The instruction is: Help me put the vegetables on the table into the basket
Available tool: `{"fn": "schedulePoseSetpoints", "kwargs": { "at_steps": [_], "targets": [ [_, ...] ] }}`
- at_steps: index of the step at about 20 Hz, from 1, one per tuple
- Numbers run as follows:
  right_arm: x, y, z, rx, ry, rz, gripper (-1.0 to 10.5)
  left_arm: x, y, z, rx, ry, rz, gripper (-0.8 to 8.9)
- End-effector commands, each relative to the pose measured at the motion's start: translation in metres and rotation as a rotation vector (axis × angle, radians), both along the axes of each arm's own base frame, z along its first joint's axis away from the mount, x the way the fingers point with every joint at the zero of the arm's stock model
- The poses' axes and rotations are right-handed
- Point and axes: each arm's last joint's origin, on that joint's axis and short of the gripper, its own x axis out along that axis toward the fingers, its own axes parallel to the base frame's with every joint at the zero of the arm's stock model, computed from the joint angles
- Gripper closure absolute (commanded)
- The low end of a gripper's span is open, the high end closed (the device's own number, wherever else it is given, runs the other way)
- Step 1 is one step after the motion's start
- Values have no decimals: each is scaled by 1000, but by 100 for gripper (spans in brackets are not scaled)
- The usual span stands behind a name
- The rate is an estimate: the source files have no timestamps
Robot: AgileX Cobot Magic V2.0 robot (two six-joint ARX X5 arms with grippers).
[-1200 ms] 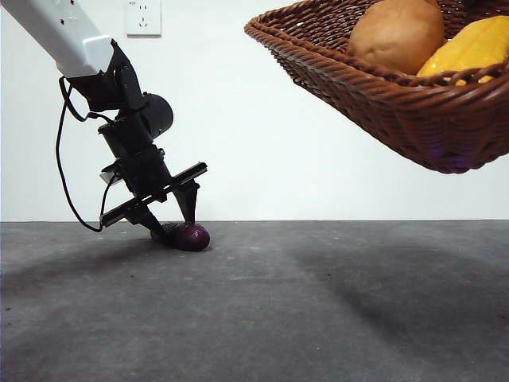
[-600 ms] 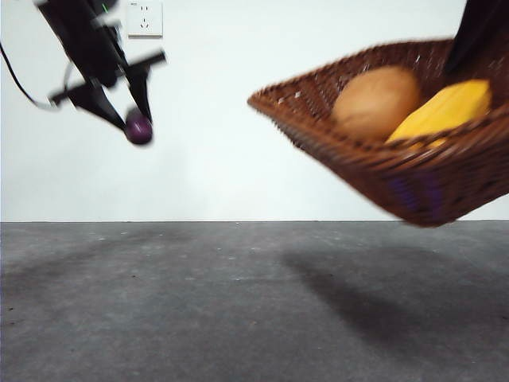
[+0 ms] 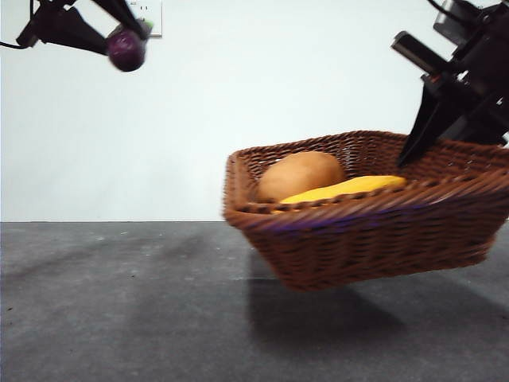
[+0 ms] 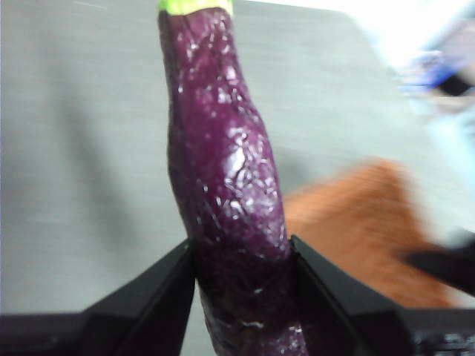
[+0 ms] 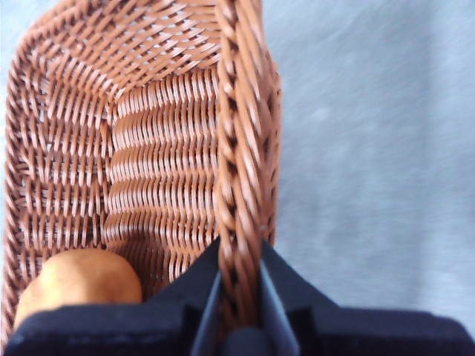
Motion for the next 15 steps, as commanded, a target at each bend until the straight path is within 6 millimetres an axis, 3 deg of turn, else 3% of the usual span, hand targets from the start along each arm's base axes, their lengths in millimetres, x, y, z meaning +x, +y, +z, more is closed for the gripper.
{"fn": "schedulePoseSetpoints", "kwargs": {
  "at_steps": [1,4,8,15],
  "targets": [
    [0,15,-8,39,10,-9,958,-29,-17,-23,-109,58,-45,822],
    [2,37,-20,32,28,27,958,-55,-54,-36,-171,95,-168,822],
    [4,60,-27,85,28,56,958,-71,-105,-40,-162,86,-250,822],
    [4,62,-25,97,6,63,958,-41,-134,-89,-160,300,-183,822]
  ]
}}
